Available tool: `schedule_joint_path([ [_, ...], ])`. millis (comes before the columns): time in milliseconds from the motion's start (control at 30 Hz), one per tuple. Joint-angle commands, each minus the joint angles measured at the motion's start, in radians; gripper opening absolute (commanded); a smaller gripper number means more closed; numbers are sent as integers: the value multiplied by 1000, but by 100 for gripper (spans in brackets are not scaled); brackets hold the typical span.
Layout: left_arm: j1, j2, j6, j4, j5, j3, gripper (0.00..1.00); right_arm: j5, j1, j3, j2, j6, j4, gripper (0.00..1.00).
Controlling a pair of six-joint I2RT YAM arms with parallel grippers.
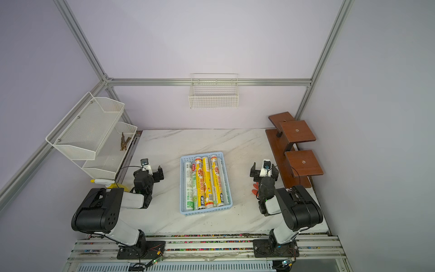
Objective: Put the plastic wrap into the basket
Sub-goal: Reset both arms
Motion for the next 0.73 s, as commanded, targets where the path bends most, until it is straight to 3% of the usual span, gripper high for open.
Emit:
schedule_joint_path([
  [0,5,-22,-10,35,-10,6,100,17,-8,21,-1,19,-17,100],
  [700,-2,-17,-6,22,-17,16,100,15,-8,21,-2,20,-17,100],
])
